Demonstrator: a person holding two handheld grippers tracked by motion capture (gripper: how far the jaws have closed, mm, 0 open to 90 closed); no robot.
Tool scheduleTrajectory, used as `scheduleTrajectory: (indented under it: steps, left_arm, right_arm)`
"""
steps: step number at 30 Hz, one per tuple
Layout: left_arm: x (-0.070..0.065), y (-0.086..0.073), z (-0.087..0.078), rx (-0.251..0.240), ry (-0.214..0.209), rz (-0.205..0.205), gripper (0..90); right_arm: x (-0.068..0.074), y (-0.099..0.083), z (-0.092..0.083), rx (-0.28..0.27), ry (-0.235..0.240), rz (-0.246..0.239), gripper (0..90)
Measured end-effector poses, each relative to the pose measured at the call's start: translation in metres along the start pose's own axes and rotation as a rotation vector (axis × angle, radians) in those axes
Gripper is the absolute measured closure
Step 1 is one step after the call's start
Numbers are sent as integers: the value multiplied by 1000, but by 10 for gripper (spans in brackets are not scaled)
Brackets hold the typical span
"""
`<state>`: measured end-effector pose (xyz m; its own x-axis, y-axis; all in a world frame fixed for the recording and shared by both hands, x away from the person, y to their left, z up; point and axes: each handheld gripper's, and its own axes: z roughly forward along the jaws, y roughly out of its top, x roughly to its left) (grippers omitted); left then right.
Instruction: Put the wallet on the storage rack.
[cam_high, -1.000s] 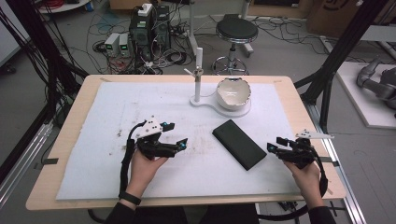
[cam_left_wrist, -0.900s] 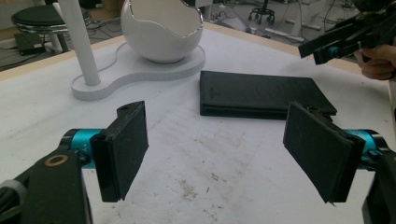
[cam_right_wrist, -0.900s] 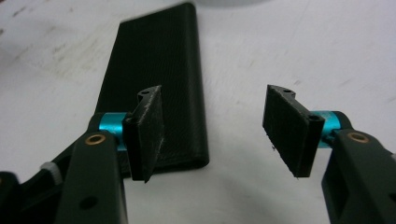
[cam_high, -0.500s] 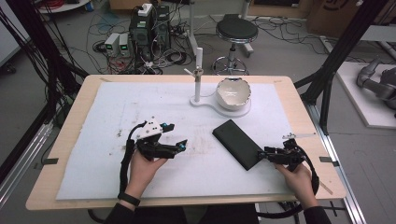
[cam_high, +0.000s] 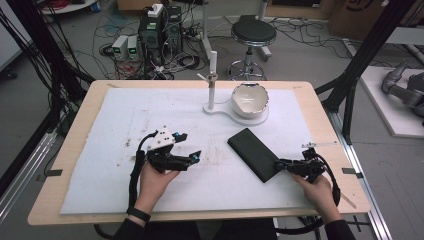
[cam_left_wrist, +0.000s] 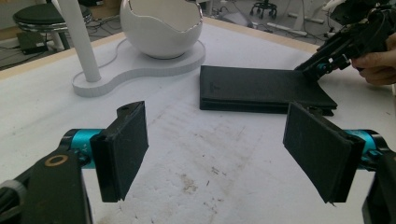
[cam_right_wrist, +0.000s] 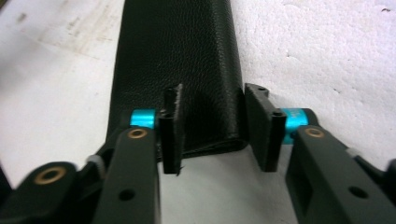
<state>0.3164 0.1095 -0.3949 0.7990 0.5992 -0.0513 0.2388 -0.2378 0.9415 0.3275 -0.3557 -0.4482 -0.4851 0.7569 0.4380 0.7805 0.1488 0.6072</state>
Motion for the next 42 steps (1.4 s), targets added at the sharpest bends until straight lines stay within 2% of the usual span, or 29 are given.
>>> scheduleTrajectory:
  steps: [2, 3, 4, 9, 10, 11, 12, 14, 15, 17, 18, 21, 23, 25, 26, 28, 29, 33, 38, 42]
  left_arm:
    - [0, 0, 0, 0, 1, 0, 221]
    - [0, 0, 0, 0, 0, -2, 221]
    - [0, 0, 0, 1, 1, -2, 221]
    - [0, 0, 0, 5, 2, 1, 221]
    - [0, 0, 0, 5, 1, 1, 221]
    - [0, 0, 0, 4, 1, 1, 221]
    - [1, 0, -1, 5, 3, 0, 221]
    - [1, -1, -1, 5, 5, -2, 221]
    - [1, -1, -2, 1, 6, -5, 221]
    - [1, -1, -3, 3, 8, -5, 221]
    - [2, -2, -4, 4, 10, -4, 221]
    - [2, -2, -5, 4, 9, -6, 221]
    - [2, -3, -5, 6, 12, -6, 221]
    - [2, -3, -6, 7, 14, -6, 221]
    - [2, -3, -6, 7, 14, -9, 221]
    - [2, -4, -6, 7, 15, -10, 221]
    - [2, -3, -6, 7, 14, -9, 221]
    - [2, -4, -6, 5, 13, -8, 221]
    - [3, -3, -6, -8, 14, -13, 221]
    - [4, -4, -5, -11, 16, -14, 221]
  right_arm:
    - [-3, -1, -1, -9, 21, 14, 699]
    - [-3, -1, -1, -9, 21, 14, 699]
    - [-4, -1, -3, -17, 38, 14, 752]
    - [1, 0, -6, -38, 24, -20, 800]
    - [5, 2, -9, -67, 13, -41, 808]
    - [5, 2, -9, -67, 13, -41, 808]
    - [14, 6, -14, -109, -28, -91, 812]
    - [17, 7, -16, -119, -40, -110, 814]
    - [26, 10, -22, -159, -85, -169, 816]
    - [29, 11, -23, -171, -99, -187, 817]
    - [37, 14, -29, -199, -143, -239, 818]
    - [42, 15, -32, -211, -174, -268, 818]
    - [48, 18, -36, -234, -209, -314, 819]
    - [50, 18, -36, -235, -218, -327, 819]
    - [56, 18, -37, -240, -239, -376, 818]
    - [58, 17, -37, -243, -244, -392, 818]
    - [67, 17, -36, -247, -259, -444, 818]
    - [76, 15, -34, -247, -260, -495, 813]
    - [83, 11, -32, -248, -252, -528, 810]
    - [86, 10, -31, -252, -241, -532, 806]
